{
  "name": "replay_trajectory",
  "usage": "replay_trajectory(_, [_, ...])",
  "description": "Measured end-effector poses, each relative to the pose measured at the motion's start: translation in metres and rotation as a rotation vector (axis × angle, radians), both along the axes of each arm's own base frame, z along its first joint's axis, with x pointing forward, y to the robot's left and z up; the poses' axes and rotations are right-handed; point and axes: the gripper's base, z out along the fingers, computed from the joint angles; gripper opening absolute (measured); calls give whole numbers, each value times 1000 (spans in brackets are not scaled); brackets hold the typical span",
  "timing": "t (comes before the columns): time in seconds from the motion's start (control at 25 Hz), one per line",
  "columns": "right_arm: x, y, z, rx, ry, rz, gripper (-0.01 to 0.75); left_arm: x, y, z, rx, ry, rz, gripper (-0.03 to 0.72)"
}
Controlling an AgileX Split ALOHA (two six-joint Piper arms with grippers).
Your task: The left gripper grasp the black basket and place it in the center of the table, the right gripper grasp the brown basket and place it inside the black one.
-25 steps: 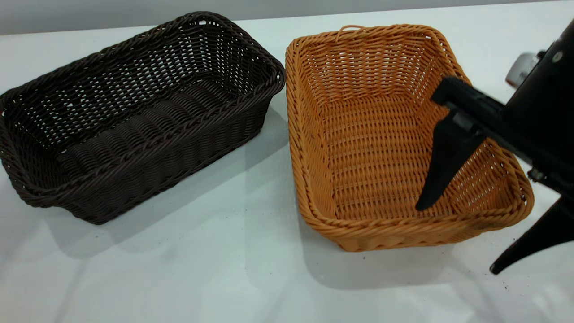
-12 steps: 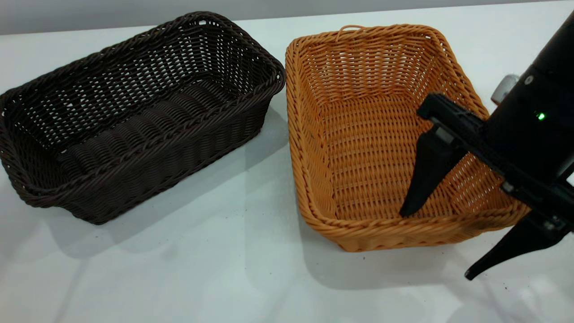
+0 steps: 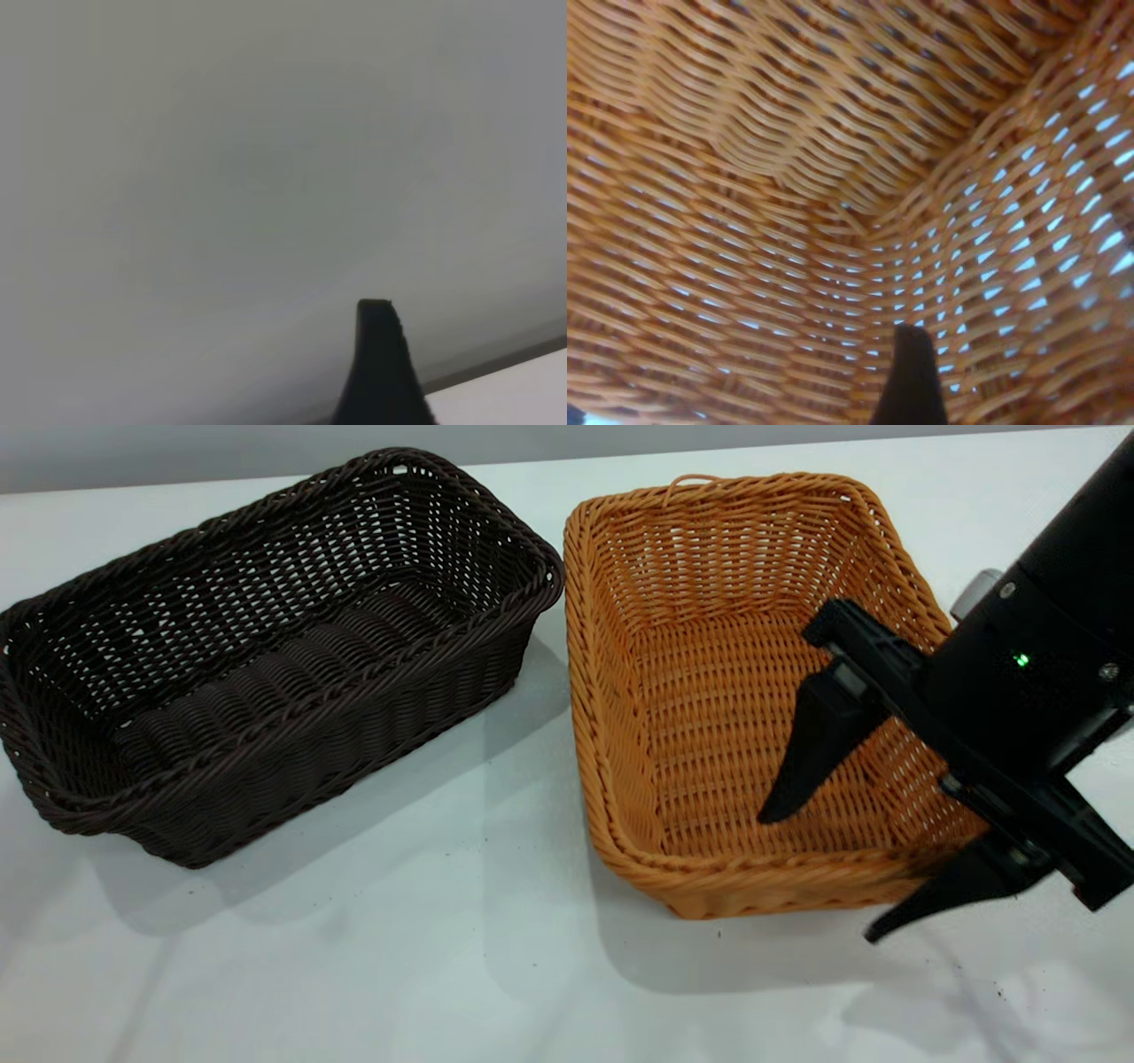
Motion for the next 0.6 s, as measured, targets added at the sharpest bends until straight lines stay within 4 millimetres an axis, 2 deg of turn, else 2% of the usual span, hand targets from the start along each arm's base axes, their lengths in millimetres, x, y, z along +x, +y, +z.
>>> replay_trajectory(0.32, [5, -1, -1, -16, -55, -11, 354, 0, 0, -1, 1, 6, -1, 437])
replay_trajectory(0.6, [18, -2, 2, -45, -150, -29, 255, 0, 0, -1, 1, 11, -2, 437])
